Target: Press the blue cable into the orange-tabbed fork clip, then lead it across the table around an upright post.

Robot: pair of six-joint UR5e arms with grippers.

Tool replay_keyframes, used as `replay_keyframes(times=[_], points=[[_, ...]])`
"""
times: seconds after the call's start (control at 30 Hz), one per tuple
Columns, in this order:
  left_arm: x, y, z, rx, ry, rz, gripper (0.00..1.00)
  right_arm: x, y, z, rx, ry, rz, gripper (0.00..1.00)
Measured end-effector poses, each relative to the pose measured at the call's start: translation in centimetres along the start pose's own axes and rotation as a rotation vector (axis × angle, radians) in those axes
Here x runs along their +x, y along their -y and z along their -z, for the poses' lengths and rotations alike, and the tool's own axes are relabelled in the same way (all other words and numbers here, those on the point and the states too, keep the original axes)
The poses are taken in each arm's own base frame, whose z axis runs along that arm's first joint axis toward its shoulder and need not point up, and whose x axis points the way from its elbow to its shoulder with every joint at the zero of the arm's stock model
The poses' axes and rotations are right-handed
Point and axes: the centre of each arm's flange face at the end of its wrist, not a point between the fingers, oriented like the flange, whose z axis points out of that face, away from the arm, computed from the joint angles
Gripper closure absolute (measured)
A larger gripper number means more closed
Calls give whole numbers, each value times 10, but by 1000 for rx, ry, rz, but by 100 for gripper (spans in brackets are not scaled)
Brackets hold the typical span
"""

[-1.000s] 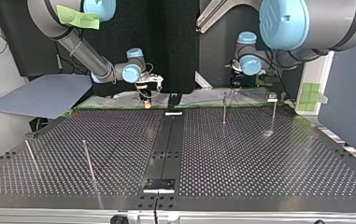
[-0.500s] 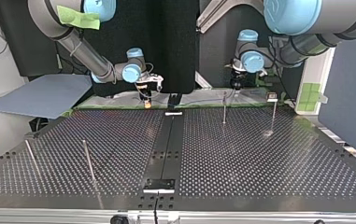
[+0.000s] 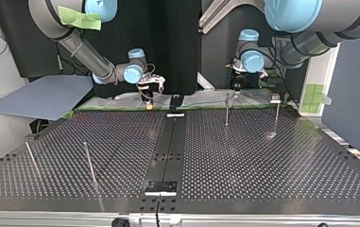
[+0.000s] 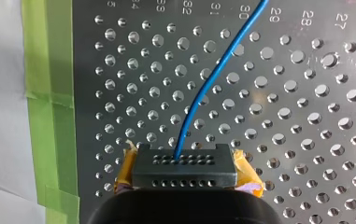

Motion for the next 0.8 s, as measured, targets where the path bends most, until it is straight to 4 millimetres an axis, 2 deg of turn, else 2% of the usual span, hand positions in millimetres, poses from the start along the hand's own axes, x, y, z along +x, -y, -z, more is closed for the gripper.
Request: replay_keyframes(times=[0.3,0.8], points=[[-17,3,7,-1,36,-5,0,-1,0,0,0,1,-1,100],[-13,17,15,16,5,-18,0,-4,0,0,0,4,-6,100]])
